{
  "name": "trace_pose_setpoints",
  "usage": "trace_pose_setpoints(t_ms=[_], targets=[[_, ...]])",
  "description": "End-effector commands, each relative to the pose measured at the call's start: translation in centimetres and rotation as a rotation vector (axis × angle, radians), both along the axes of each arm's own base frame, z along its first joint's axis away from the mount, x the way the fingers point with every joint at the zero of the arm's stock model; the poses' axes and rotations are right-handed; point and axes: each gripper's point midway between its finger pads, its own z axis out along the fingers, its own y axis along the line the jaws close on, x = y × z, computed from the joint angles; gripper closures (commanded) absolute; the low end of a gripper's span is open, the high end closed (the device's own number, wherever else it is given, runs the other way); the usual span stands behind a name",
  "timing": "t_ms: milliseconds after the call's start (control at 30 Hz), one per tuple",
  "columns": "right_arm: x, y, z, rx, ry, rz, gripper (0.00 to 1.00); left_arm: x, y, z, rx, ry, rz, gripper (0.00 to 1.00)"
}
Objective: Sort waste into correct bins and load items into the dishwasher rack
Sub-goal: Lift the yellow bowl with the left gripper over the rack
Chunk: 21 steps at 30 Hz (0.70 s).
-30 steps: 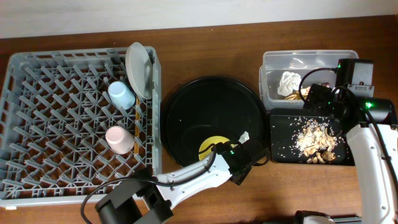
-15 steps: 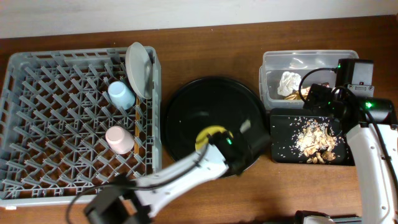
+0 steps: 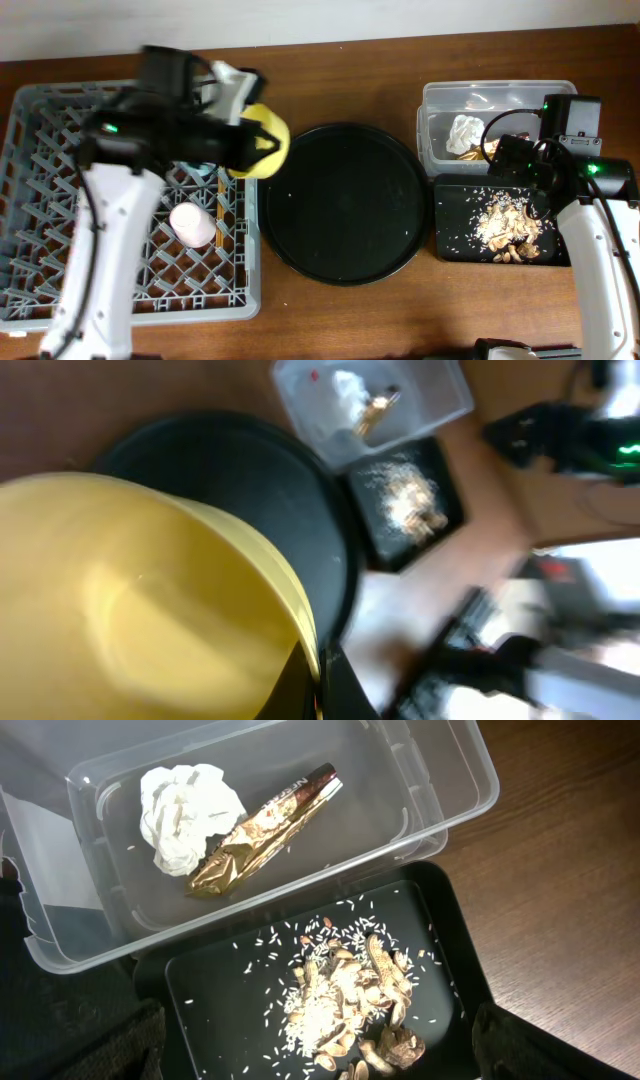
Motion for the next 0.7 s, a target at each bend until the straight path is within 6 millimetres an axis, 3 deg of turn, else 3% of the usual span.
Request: trace_pose_setpoints(t_ms=[0,233,500,667], targets=[[0.1,-0.3,0.2,-0.011,-0.003,-0.008,0.01,0.0,1.2,1.5,-0.272,0.013,-0.115,1.00],[0.1,-0.3,0.2,-0.011,-0.003,-0.008,0.01,1.5,7.0,-1.1,-0.344,0.066,-0.035,1.00],[0.0,-0.3,0.2,-0.011,-0.003,-0.008,0.01,3.8,13.7,-2.3,-0.418,0.064,0.145,1.00],[0.0,-0.3,0.2,-0.011,-0.003,-0.008,0.01,4.8,15.5,-4.6,-0.462,0.120,0.199,1.00]])
